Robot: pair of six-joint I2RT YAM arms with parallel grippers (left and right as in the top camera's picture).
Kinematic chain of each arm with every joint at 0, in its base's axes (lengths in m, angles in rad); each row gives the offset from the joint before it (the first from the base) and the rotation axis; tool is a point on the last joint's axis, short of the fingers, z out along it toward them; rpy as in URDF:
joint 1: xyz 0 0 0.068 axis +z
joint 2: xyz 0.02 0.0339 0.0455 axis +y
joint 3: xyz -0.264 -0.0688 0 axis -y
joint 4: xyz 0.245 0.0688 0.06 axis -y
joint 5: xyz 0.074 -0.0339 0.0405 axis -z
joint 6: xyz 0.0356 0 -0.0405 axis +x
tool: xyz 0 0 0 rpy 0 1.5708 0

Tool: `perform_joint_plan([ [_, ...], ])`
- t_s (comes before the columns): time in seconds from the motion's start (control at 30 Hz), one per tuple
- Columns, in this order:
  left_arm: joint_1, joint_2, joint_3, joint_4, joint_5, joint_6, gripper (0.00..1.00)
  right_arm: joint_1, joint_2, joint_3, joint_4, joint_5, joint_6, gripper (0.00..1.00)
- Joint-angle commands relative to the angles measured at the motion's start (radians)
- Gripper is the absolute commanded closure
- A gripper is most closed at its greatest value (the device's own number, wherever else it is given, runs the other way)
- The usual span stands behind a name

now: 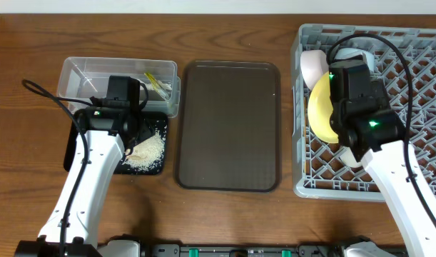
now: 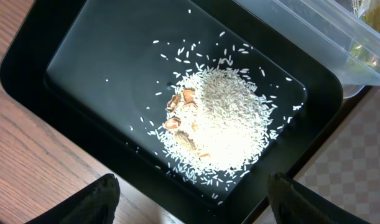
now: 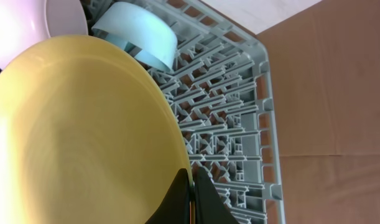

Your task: Sort waste into correct bins and load items into the dishwasher rack

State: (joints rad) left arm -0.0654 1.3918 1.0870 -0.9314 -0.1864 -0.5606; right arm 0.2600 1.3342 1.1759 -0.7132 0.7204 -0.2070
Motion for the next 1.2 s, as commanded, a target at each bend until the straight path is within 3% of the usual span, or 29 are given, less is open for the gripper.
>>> perform_joint_plan([
  [0.0, 0.003, -0.006, -0.003, -0.002, -0.005, 0.009, 0.21, 0.0, 0.027, -0.001, 0.002, -0.062, 0.034, 0.98],
  [0.27, 0.003, -0.006, -0.003, -0.002, -0.005, 0.009, 0.21, 0.015, 0.052, -0.001, 0.03, -0.34, 0.135, 0.85],
  [0.73, 0.003, -0.006, -0.003, -0.002, -0.005, 0.009, 0.21, 0.016, 0.046, 0.0, 0.102, -0.364, 0.202, 0.61],
  [0.83, 0.003, -0.006, -0.003, -0.002, -0.004, 0.009, 0.21, 0.002, 0.015, 0.0, 0.099, -0.389, 0.332, 0.46],
  [0.97, 0.003, -0.006, -0.003, 0.002, 0.006, 0.037, 0.21, -0.075, -0.034, 0.0, 0.095, -0.573, 0.414, 0.42],
  [1.07, 0.003, -0.006, -0.003, 0.021, 0.076, 0.098, 0.21, -0.162, -0.055, 0.0, 0.063, -0.761, 0.416, 0.33],
  [1.17, 0.002, -0.006, -0.003, 0.031, 0.135, 0.151, 0.21, -0.227, -0.059, 0.0, -0.025, -0.866, 0.414, 0.3],
])
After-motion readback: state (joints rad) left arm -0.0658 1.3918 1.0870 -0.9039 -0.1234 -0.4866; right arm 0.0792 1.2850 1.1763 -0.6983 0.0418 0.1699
